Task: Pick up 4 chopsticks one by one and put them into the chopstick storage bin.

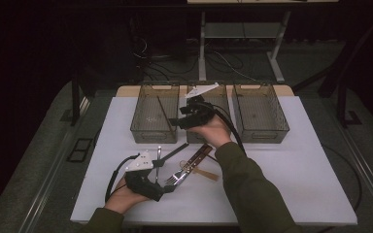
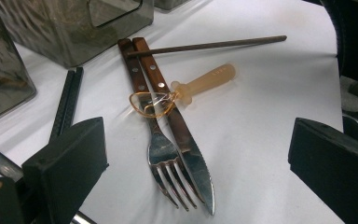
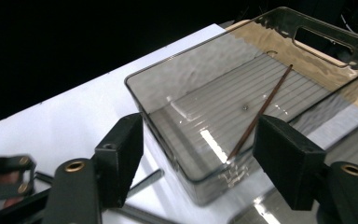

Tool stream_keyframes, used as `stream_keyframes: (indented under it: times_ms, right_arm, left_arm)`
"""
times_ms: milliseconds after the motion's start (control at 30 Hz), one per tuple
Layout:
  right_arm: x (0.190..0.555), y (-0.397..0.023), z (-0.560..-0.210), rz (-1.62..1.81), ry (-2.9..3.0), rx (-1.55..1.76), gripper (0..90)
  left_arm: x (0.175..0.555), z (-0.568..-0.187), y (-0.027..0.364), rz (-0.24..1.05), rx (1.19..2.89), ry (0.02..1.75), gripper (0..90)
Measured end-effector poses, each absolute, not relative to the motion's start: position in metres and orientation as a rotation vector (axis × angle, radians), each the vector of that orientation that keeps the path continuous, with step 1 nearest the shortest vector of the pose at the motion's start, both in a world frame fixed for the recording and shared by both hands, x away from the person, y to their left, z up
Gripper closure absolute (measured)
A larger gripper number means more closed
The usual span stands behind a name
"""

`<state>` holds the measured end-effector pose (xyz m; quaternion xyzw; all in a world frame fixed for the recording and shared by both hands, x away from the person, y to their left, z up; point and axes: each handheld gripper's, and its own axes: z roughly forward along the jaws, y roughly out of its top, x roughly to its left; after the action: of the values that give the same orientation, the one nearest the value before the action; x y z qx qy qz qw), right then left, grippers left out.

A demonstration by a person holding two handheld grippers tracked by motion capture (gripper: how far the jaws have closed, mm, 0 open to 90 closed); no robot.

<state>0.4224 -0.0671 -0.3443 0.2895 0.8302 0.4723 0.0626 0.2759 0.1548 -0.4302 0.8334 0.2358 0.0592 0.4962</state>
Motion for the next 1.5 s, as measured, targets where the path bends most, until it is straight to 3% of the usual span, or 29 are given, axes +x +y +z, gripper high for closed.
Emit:
stream_keyframes:
  times_ms: [1500]
  right_arm:
    - [0.316,-0.243,-0.395,1.369,2.515,0.893,29.2]
  left_arm:
    - [0.274,-0.432,0.155,0.17,2.036,0.576,3.1]
